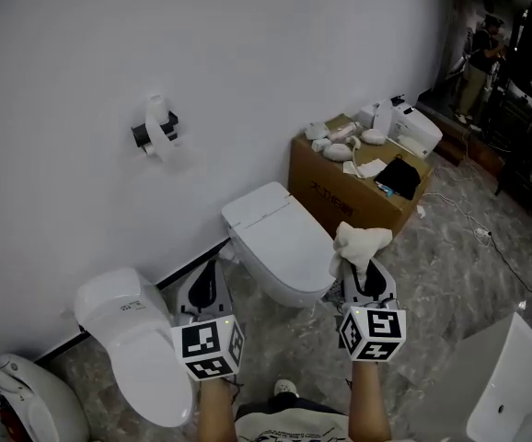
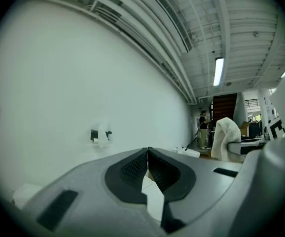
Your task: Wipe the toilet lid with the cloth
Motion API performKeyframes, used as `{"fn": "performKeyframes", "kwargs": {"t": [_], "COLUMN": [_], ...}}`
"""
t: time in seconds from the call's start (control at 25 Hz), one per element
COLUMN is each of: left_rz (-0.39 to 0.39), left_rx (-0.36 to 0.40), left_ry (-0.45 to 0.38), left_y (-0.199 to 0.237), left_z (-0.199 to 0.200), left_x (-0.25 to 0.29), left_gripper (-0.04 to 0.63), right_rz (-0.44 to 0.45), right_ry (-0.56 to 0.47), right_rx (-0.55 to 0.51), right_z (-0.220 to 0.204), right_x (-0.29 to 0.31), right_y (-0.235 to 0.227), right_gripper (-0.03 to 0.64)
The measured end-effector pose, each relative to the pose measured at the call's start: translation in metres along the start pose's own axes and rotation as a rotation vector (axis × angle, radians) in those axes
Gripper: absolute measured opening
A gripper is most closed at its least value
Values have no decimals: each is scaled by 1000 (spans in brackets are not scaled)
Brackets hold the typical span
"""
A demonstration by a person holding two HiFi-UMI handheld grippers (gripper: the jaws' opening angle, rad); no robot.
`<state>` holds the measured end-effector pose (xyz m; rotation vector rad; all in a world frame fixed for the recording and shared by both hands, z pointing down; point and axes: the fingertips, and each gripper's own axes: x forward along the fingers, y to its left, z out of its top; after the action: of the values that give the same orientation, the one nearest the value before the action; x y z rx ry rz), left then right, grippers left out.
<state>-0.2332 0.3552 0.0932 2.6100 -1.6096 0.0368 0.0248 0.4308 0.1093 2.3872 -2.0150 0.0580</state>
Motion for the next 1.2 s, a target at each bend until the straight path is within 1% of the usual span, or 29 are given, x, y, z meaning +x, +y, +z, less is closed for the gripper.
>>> {"fn": "performKeyframes", "kwargs": {"t": [0.28,0.48,0.68,0.88,1.2], "left_rz": [39,63,77,50,-21], "left_rx": [8,13,14,19,28], "left_ry": [36,56,74,88,85], "left_y": [-5,5,18,30,53], "left_z": [-13,-21,-29,-35,-24], "left_x": [55,92,143,215,351], "left_gripper": [9,9,9,9,9], "right_rz": [43,57,63,47,-13], "right_ry": [42,66,79,95,99], "right_rx": [12,14,9,8,10], "right_z": [-19,-30,-37,-47,-43], "right_x": [64,107,156,221,342], "right_y": [-22,-31,-38,-43,-58], "right_gripper": [117,117,117,117,117]}}
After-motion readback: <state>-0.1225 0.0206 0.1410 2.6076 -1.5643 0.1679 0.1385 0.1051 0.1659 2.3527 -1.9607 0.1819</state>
